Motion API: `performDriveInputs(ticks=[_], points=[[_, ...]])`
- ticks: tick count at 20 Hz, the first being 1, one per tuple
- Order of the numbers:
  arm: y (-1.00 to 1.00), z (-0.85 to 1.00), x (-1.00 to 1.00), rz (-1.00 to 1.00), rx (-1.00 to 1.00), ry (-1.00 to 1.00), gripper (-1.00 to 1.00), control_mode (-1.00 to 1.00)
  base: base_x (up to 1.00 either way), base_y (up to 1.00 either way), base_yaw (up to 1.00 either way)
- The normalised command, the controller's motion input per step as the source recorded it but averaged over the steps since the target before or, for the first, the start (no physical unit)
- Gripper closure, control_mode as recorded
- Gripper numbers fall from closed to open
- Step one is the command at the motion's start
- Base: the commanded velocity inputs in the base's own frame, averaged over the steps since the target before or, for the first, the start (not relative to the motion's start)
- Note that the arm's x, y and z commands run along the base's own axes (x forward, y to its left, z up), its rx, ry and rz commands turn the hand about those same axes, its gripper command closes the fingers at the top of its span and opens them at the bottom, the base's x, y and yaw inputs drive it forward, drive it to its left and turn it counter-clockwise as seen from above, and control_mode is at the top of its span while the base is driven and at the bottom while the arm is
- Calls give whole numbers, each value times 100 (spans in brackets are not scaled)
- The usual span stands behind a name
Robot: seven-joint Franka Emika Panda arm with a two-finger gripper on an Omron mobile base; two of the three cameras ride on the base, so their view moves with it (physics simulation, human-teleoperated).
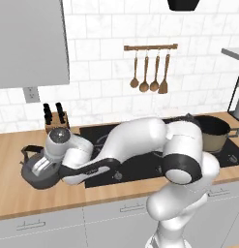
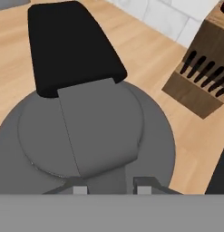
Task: Pick the kettle from the counter and place it on a stove burner. Then turn the burner on.
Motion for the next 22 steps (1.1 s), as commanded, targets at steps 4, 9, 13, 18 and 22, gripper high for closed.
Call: performDriveInputs(ticks=[4, 9, 13, 18, 22], points=[[-39, 9, -32, -6, 4, -12, 100, -100, 0, 0, 0], [-60, 9, -34, -1, 8, -9, 100, -100, 0, 0, 0], [-47, 14, -26, 0, 7, -12, 100, -100, 0, 0, 0], [-44, 23, -28, 0, 5, -16, 100, -100, 0, 0, 0], [-54, 38, -23, -1, 5, -14, 100, -100, 0, 0, 0]])
